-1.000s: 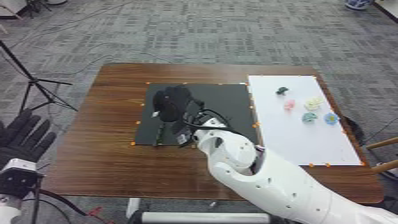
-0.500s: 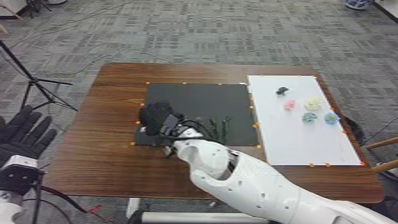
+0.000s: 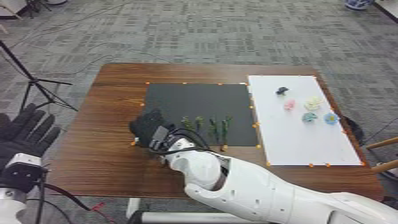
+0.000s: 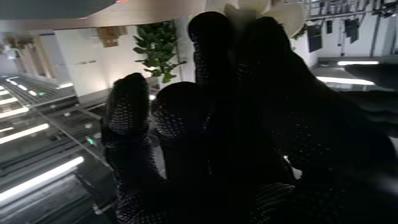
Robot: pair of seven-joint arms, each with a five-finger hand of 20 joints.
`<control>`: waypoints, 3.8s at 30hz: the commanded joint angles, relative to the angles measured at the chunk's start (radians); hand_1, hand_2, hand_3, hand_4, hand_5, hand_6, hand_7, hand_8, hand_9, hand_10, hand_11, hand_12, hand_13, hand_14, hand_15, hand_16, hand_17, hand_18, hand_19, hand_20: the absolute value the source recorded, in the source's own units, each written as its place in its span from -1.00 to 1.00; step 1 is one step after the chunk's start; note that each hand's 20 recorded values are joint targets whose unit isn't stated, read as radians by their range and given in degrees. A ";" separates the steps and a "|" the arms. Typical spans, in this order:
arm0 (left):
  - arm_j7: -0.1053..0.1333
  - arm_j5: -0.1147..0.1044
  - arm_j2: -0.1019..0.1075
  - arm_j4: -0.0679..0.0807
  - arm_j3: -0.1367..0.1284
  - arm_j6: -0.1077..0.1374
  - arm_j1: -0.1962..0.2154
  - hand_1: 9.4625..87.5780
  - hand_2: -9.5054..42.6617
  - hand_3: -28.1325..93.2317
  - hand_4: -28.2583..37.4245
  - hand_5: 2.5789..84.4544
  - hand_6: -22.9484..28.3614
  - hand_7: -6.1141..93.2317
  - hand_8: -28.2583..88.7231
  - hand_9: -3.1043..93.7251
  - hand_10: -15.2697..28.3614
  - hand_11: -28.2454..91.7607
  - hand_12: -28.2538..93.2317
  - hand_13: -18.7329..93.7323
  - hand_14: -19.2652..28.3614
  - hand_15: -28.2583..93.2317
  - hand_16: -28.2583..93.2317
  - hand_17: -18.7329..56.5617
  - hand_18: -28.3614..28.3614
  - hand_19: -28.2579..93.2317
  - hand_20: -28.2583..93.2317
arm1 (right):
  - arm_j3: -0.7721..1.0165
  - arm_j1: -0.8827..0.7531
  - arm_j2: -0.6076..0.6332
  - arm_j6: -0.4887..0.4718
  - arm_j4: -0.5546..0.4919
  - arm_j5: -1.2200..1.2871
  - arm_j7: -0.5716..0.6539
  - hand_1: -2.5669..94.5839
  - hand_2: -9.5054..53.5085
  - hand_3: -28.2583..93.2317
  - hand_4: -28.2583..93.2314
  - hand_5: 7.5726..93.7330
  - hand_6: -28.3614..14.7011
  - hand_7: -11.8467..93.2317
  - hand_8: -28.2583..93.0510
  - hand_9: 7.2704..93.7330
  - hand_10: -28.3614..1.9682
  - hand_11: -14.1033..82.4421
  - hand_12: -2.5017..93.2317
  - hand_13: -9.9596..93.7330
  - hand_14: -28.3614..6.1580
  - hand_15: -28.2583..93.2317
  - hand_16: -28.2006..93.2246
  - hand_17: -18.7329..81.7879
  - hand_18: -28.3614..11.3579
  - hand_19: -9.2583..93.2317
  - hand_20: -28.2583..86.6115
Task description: Arrange flowers
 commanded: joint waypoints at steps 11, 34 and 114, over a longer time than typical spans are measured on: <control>0.006 0.003 -0.007 -0.007 -0.014 -0.007 0.014 -0.66 0.05 0.60 -1.00 -0.24 0.16 -0.71 -0.63 -0.35 0.21 -0.34 -0.33 -0.31 0.29 -0.24 -0.55 -0.60 0.35 -0.28 -0.34 | 0.116 -0.036 -0.027 -0.041 0.059 -0.082 0.027 0.17 -1.00 0.68 -1.00 0.33 0.22 -0.34 -0.73 0.47 0.10 -0.33 -0.33 0.44 0.04 0.65 0.14 -0.01 -0.80 0.75 0.18; 0.013 0.008 -0.035 -0.015 -0.045 -0.022 0.052 -0.65 0.05 0.60 -1.00 -0.24 0.16 -0.70 -0.63 -0.35 0.21 -0.34 -0.33 -0.31 0.31 -0.23 -0.55 -0.60 0.35 -0.29 -0.34 | 0.511 -0.202 0.198 -0.092 -0.270 -0.074 0.019 -0.01 -1.00 0.78 -1.00 0.11 0.11 -0.42 -0.75 0.10 -0.14 -0.31 -0.59 0.30 -0.13 0.67 -0.01 -0.08 -0.81 0.70 0.15; 0.060 -0.042 -0.041 -0.050 -0.071 0.013 0.154 -0.64 0.07 0.60 -1.00 -0.23 0.16 -0.69 -0.64 -0.35 0.21 -0.32 -0.34 -0.31 0.30 -0.21 -0.56 -0.61 0.35 -0.27 -0.33 | 1.018 -0.687 0.490 -0.145 -0.369 -0.093 0.229 0.41 -1.00 0.56 -1.00 0.52 0.40 -0.20 -0.51 0.83 0.44 -0.46 0.00 0.54 0.17 0.65 0.17 0.02 -0.73 0.71 0.22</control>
